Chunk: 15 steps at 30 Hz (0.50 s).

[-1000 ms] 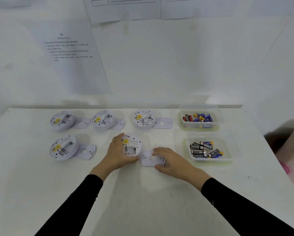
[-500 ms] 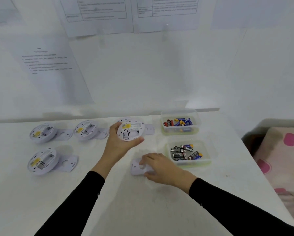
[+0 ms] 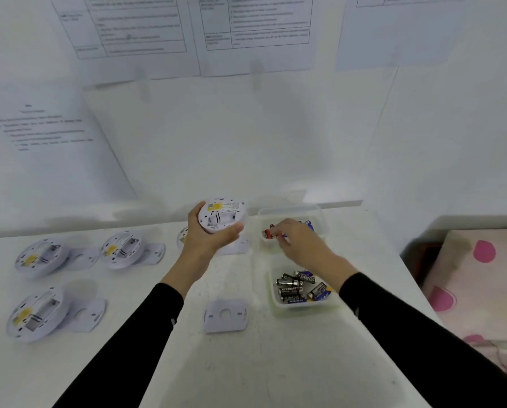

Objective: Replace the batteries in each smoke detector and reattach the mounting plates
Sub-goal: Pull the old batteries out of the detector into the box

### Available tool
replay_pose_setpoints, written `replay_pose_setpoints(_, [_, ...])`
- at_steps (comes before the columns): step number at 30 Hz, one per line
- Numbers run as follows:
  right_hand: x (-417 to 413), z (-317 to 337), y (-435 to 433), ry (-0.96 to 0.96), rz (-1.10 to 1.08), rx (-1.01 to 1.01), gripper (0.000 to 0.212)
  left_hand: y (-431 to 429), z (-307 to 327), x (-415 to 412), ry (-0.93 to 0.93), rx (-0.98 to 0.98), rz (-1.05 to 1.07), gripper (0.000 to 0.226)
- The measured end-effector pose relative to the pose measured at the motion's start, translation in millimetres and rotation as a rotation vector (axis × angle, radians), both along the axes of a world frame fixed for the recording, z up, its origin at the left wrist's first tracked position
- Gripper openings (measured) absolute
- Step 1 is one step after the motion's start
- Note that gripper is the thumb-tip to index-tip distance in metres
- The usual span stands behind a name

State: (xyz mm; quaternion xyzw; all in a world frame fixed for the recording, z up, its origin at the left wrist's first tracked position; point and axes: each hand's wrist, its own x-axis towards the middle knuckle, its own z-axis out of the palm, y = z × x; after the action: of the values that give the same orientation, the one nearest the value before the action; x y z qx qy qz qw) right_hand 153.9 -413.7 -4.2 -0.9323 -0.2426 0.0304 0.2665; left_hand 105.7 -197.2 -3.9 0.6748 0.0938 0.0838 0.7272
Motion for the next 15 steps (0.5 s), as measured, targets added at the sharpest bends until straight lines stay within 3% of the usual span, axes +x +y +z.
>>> replay_pose_setpoints(5, [29,-3,-35,0.184,0.021,-0.033,0.024,-6,1,23,0.010,0.127,-0.078,0.098])
replay_pose_setpoints(15, [28,-16,-46,0.219,0.085,0.014,0.023,-22,-11,42,0.034,0.109,-0.079,0.091])
